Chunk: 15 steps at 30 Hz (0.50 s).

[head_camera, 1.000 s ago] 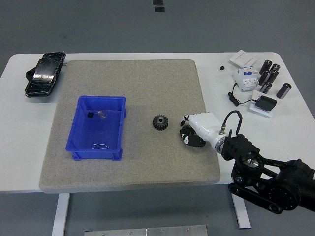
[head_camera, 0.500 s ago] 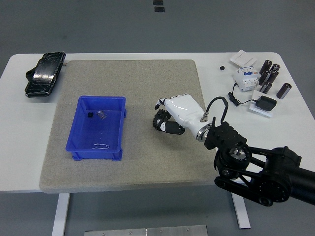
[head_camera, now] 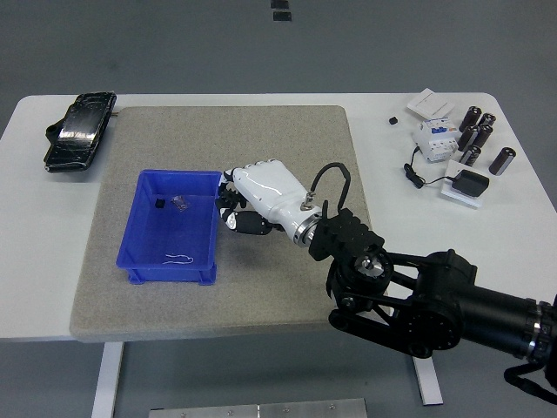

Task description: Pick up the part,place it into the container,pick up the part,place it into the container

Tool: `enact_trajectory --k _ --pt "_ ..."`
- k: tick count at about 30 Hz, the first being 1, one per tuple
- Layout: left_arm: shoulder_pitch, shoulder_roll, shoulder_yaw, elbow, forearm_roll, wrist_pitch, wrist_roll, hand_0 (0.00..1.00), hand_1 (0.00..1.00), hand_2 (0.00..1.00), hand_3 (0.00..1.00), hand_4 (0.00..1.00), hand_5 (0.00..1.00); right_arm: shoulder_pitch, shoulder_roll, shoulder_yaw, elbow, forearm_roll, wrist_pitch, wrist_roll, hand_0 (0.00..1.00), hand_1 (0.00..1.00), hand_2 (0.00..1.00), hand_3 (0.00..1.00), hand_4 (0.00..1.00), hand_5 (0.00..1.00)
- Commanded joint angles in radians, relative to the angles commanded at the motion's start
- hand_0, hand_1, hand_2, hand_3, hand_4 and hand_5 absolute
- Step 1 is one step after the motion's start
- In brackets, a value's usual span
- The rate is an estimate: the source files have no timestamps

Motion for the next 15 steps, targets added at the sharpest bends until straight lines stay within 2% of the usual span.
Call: enact_trajectory --k 8,9,10,15 --pt "-0.001 0.002 0.002 0.000 -0.002 0.000 -0.001 0.681 0.635 0.611 0.587 0.657 0.273 0.022 0.087 -0.062 -0.035 -0.001 -0.005 -0.011 0.247 0.457 0.370 0.545 0.306 0.178" --pt "-0.001 0.002 0.003 0.000 -0.002 0.000 -0.001 0.681 0.635 0.611 0.587 0.657 0.273 0.024 0.094 -0.070 -0.039 -0.005 -0.003 -0.014 0.247 0.457 0.370 0.545 0.306 0.178" --pt "-0.001 0.002 0.002 0.000 -0.001 0.000 0.000 0.681 0.636 0.612 0.587 0.658 0.274 0.026 0.100 -0.078 -0.044 -0.007 -0.004 -0.017 0.260 0.480 0.475 0.653 0.304 0.182" --pt "-0.001 0.004 -0.003 -0.001 0.005 0.000 0.003 0.681 0.636 0.612 0.587 0.658 0.274 0.039 0.111 -0.116 -0.066 -0.006 0.005 -0.034 0.260 0.480 0.475 0.653 0.304 0.182"
